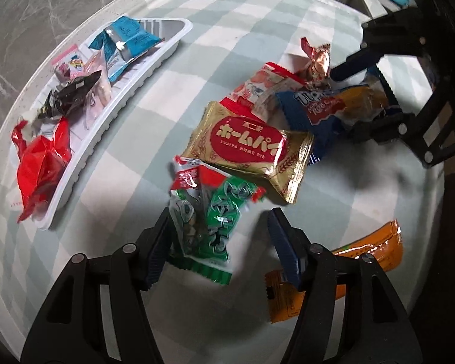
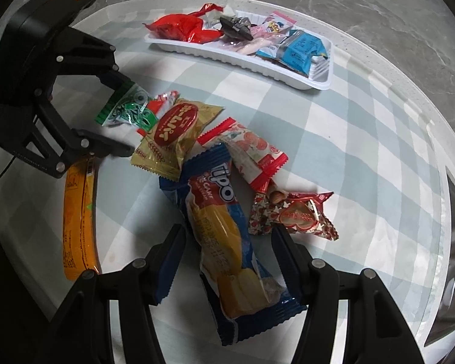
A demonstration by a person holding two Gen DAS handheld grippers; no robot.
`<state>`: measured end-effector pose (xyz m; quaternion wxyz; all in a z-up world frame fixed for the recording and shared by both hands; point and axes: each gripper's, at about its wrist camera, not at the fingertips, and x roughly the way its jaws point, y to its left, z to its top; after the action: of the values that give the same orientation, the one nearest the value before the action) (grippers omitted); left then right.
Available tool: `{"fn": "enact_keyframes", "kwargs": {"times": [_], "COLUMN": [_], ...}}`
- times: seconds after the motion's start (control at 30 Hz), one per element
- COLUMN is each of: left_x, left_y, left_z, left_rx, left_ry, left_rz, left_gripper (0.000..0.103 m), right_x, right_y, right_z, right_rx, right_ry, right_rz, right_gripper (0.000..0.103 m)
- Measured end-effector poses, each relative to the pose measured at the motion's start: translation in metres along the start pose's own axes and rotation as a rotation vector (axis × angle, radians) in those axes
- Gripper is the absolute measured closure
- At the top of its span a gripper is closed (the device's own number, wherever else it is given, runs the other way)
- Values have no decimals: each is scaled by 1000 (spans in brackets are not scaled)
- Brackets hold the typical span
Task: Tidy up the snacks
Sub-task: 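Grasp the green packet with the left gripper while the right grasps the blue Tipo pack, then carry the green packet and blue Tipo pack over the white tray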
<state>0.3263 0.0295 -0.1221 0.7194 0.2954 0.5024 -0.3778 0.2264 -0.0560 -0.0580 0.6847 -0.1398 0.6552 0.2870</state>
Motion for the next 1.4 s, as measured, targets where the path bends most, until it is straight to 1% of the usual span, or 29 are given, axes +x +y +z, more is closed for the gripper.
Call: {"fn": "enact_keyframes", "kwargs": {"times": [0.03,0.1,0.17,0.23,0.27,0.3,0.37,0.4,0.5,0.67,0.93,1.23,1.4], "left_x": [0,0,0,-2,-3,-4,-6,-7,-9,-11,-23,-46,-59], "left_y": [1,6,9,12,14,16,24,29,35,35,37,44,50], "left_z": [0,-2,-3,-5,-5,-6,-6,-7,-9,-11,-20,-27,-23], "left_rx": [-7,-35,-52,-64,-71,-83,-124,-155,-193,-224,-285,-355,-380], "left_ry": [-5,-15,-23,-32,-36,-41,-51,-59,-75,-84,-120,-183,-212], "left_rz": [-7,-31,-46,-53,-51,-48,-58,-73,-88,-97,-138,-182,-186], "left_gripper": [42,42,44,46,51,60,69,70,72,75,76,76,76], "right_x": [0,2,2,1,0,0,0,-1,-3,-8,-17,-33,-37], "right_y": [0,-2,-3,-2,-3,-4,-7,-8,-13,-22,-36,-43,-49], "right_z": [0,1,1,0,0,-1,-1,-2,-5,-10,-17,-14,-8], "right_rx": [0,3,8,7,12,19,35,46,88,159,273,348,389], "right_ry": [2,9,12,9,7,5,3,2,-1,-8,-26,-67,-87], "right_rz": [5,30,46,50,55,60,75,83,114,162,259,334,370], "right_gripper": [43,59,66,69,70,71,71,71,71,71,72,72,72]}}
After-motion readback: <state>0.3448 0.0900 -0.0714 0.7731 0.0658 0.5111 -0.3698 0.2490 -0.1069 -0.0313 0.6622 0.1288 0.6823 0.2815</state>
